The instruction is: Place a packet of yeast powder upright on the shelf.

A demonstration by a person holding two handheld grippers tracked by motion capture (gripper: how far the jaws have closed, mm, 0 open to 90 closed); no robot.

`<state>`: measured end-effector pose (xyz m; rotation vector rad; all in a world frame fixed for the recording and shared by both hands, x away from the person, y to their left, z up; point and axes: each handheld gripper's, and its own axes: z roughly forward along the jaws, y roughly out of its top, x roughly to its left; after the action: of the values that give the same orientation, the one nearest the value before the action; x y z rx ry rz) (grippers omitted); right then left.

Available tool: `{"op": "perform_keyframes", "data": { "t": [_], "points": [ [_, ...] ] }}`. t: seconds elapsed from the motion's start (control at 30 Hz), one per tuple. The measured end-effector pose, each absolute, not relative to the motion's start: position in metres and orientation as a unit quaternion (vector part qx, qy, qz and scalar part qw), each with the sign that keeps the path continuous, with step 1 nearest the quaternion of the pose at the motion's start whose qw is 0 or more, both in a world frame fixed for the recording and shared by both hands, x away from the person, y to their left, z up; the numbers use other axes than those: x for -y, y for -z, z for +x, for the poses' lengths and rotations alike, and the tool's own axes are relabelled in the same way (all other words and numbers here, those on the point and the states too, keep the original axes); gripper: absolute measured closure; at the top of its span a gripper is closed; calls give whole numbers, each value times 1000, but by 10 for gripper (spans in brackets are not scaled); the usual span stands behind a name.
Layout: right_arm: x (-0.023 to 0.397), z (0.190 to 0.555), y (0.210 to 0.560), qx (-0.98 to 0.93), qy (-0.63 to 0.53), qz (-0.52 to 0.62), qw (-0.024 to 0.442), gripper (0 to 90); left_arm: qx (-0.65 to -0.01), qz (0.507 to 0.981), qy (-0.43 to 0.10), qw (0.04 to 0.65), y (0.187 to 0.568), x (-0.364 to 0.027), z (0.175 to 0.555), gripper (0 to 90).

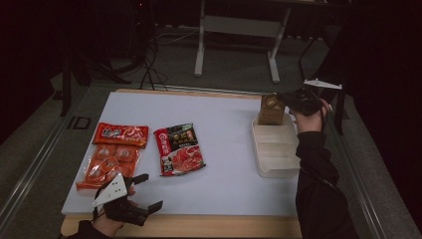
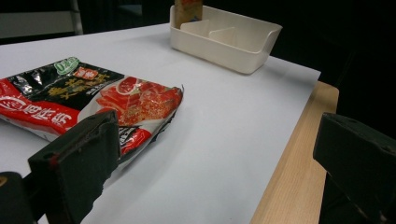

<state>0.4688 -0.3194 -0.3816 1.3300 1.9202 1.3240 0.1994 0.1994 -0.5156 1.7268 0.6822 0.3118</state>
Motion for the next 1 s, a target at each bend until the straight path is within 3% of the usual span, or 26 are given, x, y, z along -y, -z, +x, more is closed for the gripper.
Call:
{"op": "perform_keyframes", "data": {
  "t": [0.17,0.23,0.4,0.43,1.0],
  "points": [
    [311,447,372,-701,-490,463,231,342,-296,735,-133,595,515,-200,199,12],
    [308,434,369,-697,-500,455,236,256,-301,730,-132,600,514,-201,200,13],
    [298,410,366,-707,-517,430,218,146,-310,728,-129,598,514,-201,200,13],
    [287,390,368,-718,-532,405,195,122,-319,733,-128,587,513,-201,200,13],
    [260,308,401,-754,-541,337,160,139,-347,733,-130,571,504,-204,201,23]
  ]
}}
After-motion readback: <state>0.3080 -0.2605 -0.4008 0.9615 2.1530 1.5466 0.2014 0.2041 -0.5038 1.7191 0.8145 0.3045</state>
